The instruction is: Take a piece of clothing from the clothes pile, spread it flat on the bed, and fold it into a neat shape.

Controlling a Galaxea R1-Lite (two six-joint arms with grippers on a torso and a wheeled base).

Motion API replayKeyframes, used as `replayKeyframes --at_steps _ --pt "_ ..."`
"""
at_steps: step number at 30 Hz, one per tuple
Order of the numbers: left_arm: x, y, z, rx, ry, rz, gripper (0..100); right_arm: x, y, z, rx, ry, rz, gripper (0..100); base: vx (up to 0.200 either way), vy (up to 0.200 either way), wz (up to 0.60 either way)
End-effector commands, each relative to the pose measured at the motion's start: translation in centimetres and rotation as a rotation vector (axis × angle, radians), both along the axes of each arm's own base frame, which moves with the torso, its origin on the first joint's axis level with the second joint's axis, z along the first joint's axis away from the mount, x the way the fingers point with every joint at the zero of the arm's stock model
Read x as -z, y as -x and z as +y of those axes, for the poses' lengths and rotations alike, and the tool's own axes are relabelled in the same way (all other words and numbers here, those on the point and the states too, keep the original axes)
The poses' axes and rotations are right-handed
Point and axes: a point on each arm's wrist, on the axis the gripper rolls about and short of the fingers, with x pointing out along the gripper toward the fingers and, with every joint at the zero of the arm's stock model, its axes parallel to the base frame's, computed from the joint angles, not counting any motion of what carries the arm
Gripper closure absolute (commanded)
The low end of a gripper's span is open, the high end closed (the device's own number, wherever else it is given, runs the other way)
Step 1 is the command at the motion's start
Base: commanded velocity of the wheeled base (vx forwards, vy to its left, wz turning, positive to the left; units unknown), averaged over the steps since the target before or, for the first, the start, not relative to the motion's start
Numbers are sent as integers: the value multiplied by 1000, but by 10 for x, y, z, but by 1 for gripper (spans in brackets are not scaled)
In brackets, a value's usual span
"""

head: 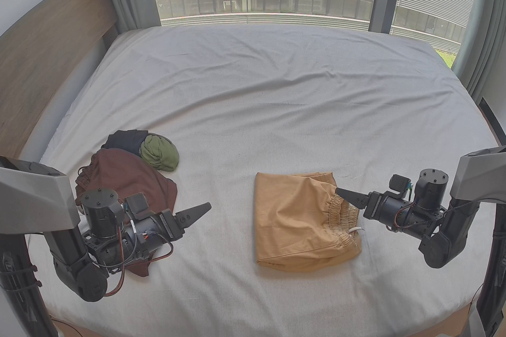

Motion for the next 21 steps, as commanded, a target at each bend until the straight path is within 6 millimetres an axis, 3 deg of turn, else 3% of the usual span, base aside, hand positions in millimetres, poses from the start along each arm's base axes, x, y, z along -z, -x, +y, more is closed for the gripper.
replayKeyframes --at_steps 1,11,21 --pt "12 6 15 19 -93 4 0 12 7 -2 -2 18 54 0 0 0 0" --pt "18 2 23 24 -187 -44 0 20 10 -10 10 67 89 0 0 0 0" --pt "22 -3 28 -5 -399 -159 0 47 13 -21 8 168 158 0 0 0 0"
